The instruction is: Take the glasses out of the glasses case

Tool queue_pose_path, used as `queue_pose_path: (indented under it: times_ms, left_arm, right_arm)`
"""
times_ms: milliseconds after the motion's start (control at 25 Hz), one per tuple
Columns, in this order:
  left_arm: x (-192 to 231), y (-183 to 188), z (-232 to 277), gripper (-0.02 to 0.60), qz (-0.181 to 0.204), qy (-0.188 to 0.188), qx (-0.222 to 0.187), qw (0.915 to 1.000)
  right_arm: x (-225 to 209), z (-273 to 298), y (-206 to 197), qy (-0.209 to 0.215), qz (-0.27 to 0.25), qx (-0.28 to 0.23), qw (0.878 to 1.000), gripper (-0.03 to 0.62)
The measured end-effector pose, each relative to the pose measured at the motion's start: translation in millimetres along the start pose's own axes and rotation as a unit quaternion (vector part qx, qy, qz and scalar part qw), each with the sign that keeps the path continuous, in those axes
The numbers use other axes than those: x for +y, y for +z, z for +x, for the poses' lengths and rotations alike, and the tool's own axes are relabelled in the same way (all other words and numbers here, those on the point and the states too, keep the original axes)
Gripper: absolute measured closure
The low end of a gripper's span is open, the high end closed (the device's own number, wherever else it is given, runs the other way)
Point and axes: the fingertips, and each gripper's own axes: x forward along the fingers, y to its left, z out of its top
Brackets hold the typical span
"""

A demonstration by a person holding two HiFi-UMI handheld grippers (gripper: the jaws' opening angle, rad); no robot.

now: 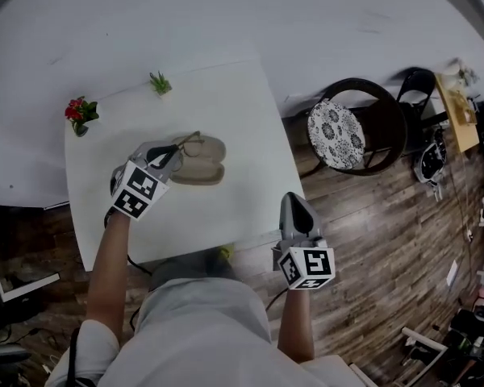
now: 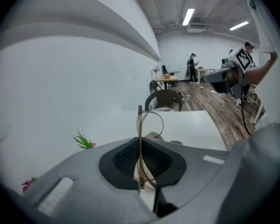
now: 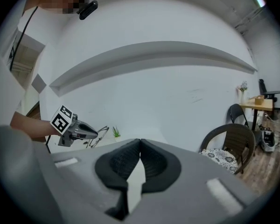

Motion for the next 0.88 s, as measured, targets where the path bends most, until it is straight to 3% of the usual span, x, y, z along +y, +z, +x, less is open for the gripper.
queue_pose_path:
  times_ms: [200,440,720,880]
  left_arm:
    - [14.6,21.0,-54.1,0.558,-0.067,0.058,-0.068,0.9937]
    - [20.3,43.2,-117.8,0.558,-0.107,0.12,-0.148,0.9759]
    - [19.8,41.2,-181.9,0.558,-0.139,0.19,-0.195,0.9521]
    - [12.0,37.3,-209.8,0.558,-0.149,0.207,-0.216,0.9425]
  right_arm:
    - [14.5,-10.3,12.1,0.014,0.001,-0.016,1.0,0.591]
    - [26.9,-23.0,26.5,0.026,-0.012,-0.034,0.999,0.591]
    - [38.4,-30.1,32.7,0.037,-0.02,-0.045,0.998,0.591]
    - [41.5,-33.2,35.9,0.04,-0.027,-0.049,0.998,0.591]
